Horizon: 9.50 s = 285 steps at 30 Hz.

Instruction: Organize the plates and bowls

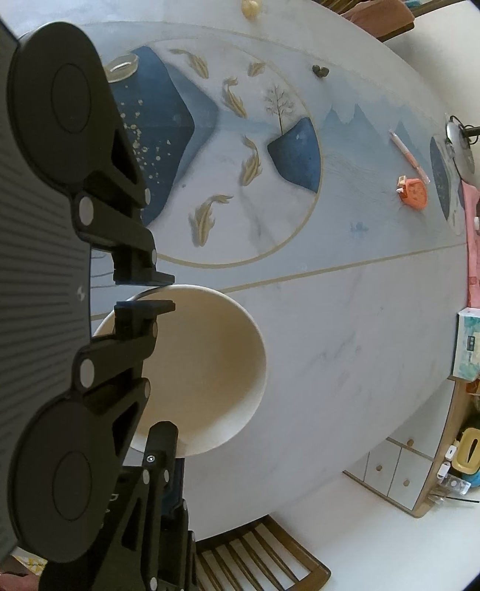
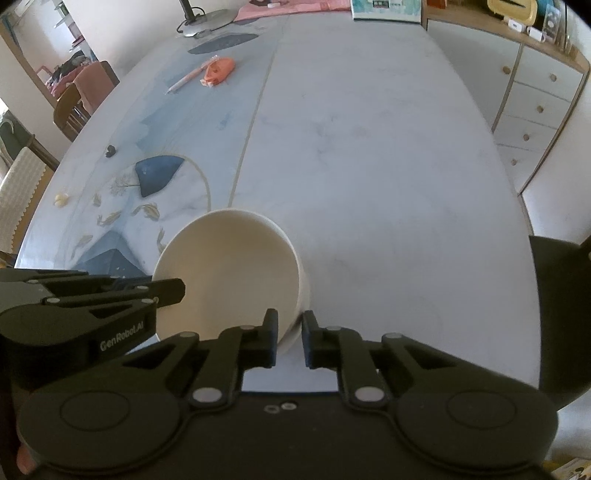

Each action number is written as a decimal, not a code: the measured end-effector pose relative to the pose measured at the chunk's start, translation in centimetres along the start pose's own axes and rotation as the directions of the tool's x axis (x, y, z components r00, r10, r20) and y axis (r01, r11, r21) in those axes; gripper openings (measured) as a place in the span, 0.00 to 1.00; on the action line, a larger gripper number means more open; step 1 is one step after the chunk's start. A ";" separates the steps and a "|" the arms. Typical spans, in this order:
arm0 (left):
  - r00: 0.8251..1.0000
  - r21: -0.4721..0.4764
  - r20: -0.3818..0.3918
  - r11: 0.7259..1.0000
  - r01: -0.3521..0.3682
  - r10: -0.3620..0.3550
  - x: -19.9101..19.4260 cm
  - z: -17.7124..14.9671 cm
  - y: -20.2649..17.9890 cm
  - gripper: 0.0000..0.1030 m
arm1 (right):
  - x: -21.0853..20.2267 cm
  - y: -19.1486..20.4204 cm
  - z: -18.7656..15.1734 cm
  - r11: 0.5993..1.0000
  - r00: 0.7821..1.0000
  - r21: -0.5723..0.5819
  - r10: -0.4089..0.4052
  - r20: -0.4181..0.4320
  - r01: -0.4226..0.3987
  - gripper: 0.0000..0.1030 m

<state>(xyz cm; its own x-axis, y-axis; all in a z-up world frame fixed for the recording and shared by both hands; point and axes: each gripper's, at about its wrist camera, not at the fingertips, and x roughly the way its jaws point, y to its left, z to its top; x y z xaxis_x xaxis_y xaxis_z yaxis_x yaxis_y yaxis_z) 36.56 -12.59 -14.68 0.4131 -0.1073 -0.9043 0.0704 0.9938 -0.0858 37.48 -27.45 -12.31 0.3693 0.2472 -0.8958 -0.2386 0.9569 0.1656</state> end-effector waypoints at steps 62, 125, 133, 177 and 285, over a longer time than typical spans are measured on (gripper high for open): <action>0.998 -0.093 -0.028 0.994 -0.053 0.051 -18.1 -17.5 17.0 0.06 | -9.0 23.1 -12.5 0.984 0.989 -0.097 0.143 -0.041 -0.147 0.13; 0.998 -0.074 0.057 0.997 0.022 -0.018 -20.6 -21.6 19.5 0.08 | -9.5 22.8 -15.0 0.969 0.976 -0.122 0.209 -0.054 -0.215 0.40; 0.997 -0.107 0.072 0.994 0.032 -0.024 -21.0 -22.1 20.3 0.09 | -10.3 21.5 -16.0 0.973 0.977 -0.088 0.213 -0.032 -0.215 0.50; 0.999 -0.567 0.007 0.823 0.037 -0.040 -15.9 -31.0 22.1 0.55 | -0.5 20.9 -6.6 0.891 0.943 -0.350 0.204 -0.264 -0.291 0.45; 0.976 0.104 -0.074 0.971 0.213 -0.206 -10.6 -19.7 2.6 0.18 | -11.4 -0.6 -20.7 0.985 0.990 0.158 0.056 0.128 -0.076 0.10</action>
<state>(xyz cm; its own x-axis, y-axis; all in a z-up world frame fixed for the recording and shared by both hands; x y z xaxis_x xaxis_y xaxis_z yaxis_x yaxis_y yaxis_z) 14.46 -8.29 -13.60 0.3217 -0.3078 -0.8954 0.2510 0.9396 -0.2327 14.84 -33.99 -10.67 0.4674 0.3176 -0.8250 -0.1214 0.9474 0.2960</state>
